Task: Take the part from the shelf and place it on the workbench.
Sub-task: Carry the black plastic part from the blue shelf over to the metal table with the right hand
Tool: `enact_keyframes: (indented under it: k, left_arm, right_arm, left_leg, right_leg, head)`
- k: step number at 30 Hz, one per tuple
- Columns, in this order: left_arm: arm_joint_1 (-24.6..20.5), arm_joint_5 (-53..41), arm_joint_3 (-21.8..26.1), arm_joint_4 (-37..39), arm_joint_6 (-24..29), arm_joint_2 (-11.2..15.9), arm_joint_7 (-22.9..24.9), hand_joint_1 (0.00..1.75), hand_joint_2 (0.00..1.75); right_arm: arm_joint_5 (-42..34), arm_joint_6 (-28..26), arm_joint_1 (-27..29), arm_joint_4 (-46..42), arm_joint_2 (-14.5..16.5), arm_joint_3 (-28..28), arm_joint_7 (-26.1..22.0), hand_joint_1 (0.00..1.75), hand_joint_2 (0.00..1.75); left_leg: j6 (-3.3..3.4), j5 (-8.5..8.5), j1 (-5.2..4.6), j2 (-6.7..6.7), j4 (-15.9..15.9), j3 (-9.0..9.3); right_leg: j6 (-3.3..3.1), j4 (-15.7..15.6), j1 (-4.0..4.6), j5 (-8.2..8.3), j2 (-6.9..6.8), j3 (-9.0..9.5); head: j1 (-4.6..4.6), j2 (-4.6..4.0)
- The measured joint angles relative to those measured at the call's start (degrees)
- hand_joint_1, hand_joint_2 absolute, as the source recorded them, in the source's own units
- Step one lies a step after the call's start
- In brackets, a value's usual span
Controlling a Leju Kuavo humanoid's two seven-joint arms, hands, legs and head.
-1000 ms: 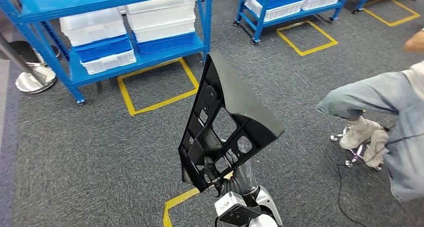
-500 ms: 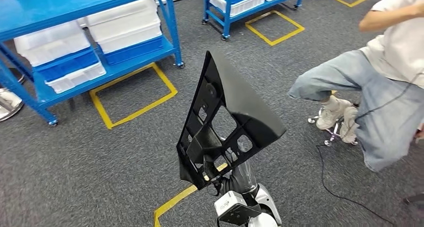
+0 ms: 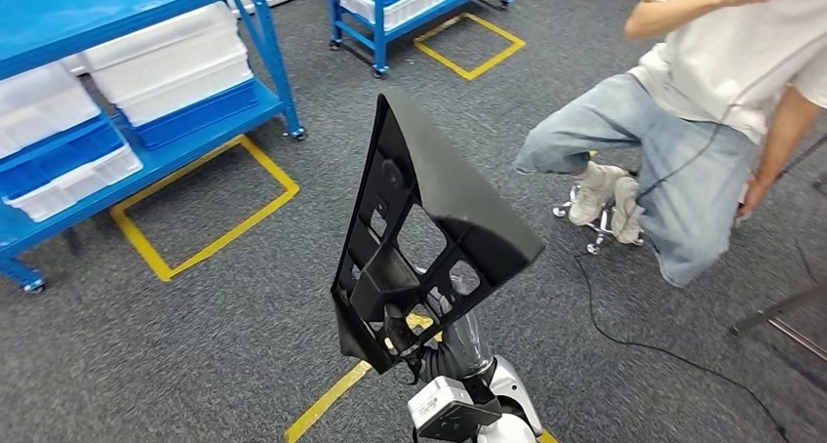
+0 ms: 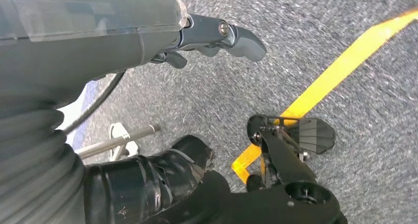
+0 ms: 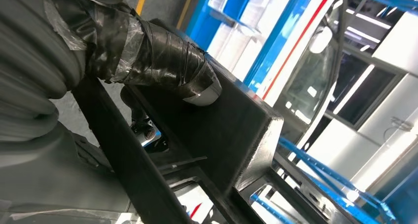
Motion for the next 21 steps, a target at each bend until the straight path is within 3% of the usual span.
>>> enact_keyframes:
  k: [1,2,4,6,7,9,11,13,15,16,17,18,20,21]
  left_arm:
    - [0.0,0.0,0.0,0.0,0.0,0.0,0.0,0.00,1.75]
    - [-0.1,-0.1,0.0,0.0,0.0,0.0,0.1,0.00,1.75]
    - [-0.2,-0.2,-0.1,0.0,0.0,0.0,0.1,0.00,1.75]
    - [-0.2,-0.3,-0.1,0.0,0.0,0.0,0.1,0.00,1.75]
    - [-0.3,-0.3,-0.1,0.0,0.0,-0.1,0.1,0.00,1.75]
    - [-0.4,-0.3,-0.2,0.0,-0.1,-0.2,0.1,0.00,1.75]
    - [-0.5,-0.4,-0.2,0.0,-0.1,-0.3,0.1,0.00,1.75]
    - [-0.5,-0.4,-0.2,0.0,-0.2,-0.3,0.2,0.00,1.75]
    - [-0.4,-0.4,-0.3,0.0,-0.2,-0.3,0.2,0.00,1.75]
    - [-0.3,-0.4,-0.3,0.0,-0.2,-0.3,0.2,0.00,1.75]
    - [-0.2,-0.4,-0.3,0.0,-0.2,-0.3,0.2,0.00,1.75]
    - [-0.1,-0.4,-0.3,0.0,-0.2,-0.3,0.2,0.00,1.75]
    - [-0.1,-0.4,-0.3,0.0,-0.2,-0.3,0.2,0.00,1.75]
    - [-0.1,-0.5,-0.3,0.0,-0.2,-0.2,0.2,0.00,1.75]
  right_arm:
    - [0.0,0.1,0.0,0.0,0.0,0.1,0.0,1.75,1.75]
    - [-0.1,0.2,-0.1,0.1,0.0,0.2,0.0,1.75,1.75]
    - [-0.1,0.3,-0.4,0.1,0.1,0.5,0.1,1.75,1.75]
    - [-0.2,0.4,-0.9,0.1,0.3,0.9,0.3,1.75,1.75]
    - [-0.2,0.4,-1.1,0.1,0.4,1.1,0.3,1.75,1.75]
    - [-0.2,0.4,-1.4,0.1,0.7,1.3,0.4,1.75,1.75]
    - [-0.3,0.5,-1.6,0.1,0.9,1.5,0.4,1.75,1.75]
    - [-0.4,0.7,-2.0,0.1,1.2,1.7,0.5,1.75,1.75]
    - [-0.5,0.9,-2.1,0.3,1.4,1.9,0.5,1.75,1.75]
    - [-0.5,0.9,-2.1,0.4,1.4,2.0,0.5,1.75,1.75]
    - [-0.5,1.0,-2.1,0.5,1.4,2.0,0.5,1.75,1.75]
    - [-0.5,1.0,-2.1,0.5,1.4,2.1,0.5,1.75,1.75]
    - [-0.6,1.1,-2.1,0.6,1.4,2.1,0.5,1.75,1.75]
    - [-0.6,1.1,-2.1,0.6,1.5,2.1,0.5,1.75,1.75]
  left_leg:
    - [-0.02,-0.10,0.00,0.72,0.0,0.05]
    - [-0.07,-0.22,0.00,1.37,0.0,0.16]
    - [-0.36,-0.54,-0.06,2.54,0.0,0.53]
    - [-0.90,-0.85,-0.19,3.58,0.0,0.84]
    - [-1.21,-0.97,-0.23,4.11,-0.1,0.98]
    - [-1.87,-1.25,-0.12,4.97,-0.3,1.44]
    - [-2.36,-2.73,0.07,3.09,1.5,0.98]
    - [-2.55,-5.86,0.21,-0.16,7.7,-1.98]
    - [-2.70,-7.97,0.22,-1.28,14.5,-5.78]
    - [-2.77,-7.55,0.22,-1.39,15.7,-6.78]
    - [-2.81,-5.96,0.24,-1.51,14.7,-6.73]
    - [-2.82,-3.62,0.30,-1.90,11.7,-5.75]
    - [-2.69,-0.15,0.49,-4.23,4.6,-2.94]
    - [-2.54,0.47,0.54,-5.23,2.5,-2.09]
  right_leg:
    - [0.06,0.1,-0.14,0.63,-0.12,-0.13]
    - [0.02,-1.8,-0.21,2.15,-0.36,0.82]
    - [-0.36,-9.3,0.07,5.62,-2.37,4.62]
    - [-1.01,-14.2,0.81,6.93,-4.22,6.98]
    - [-1.28,-14.7,1.18,6.74,-4.43,7.13]
    - [-1.88,-15.3,1.17,7.00,-2.96,7.31]
    - [-2.64,-16.2,0.81,7.41,-1.63,8.00]
    - [-3.18,-16.6,0.65,7.59,-0.38,8.37]
    - [-3.38,-16.4,0.74,7.50,1.13,8.38]
    - [-3.42,-16.2,0.78,7.40,1.98,8.38]
    - [-3.35,-16.0,0.75,7.26,2.88,8.38]
    - [-3.22,-15.6,0.67,7.04,3.74,8.38]
    - [-2.69,-14.6,0.50,6.44,5.17,8.07]
    - [-2.35,-14.2,0.41,6.24,5.72,7.77]
  head:
    - [-0.01,0.00]
    - [-0.01,0.00]
    - [-0.01,0.00]
    - [-0.02,0.00]
    - [-0.02,0.00]
    - [-0.03,0.00]
    - [-0.04,0.00]
    - [-0.06,0.00]
    - [-0.07,0.00]
    - [-0.07,0.00]
    - [-0.07,0.00]
    - [-0.07,0.00]
    - [-0.05,0.00]
    - [-0.05,0.00]
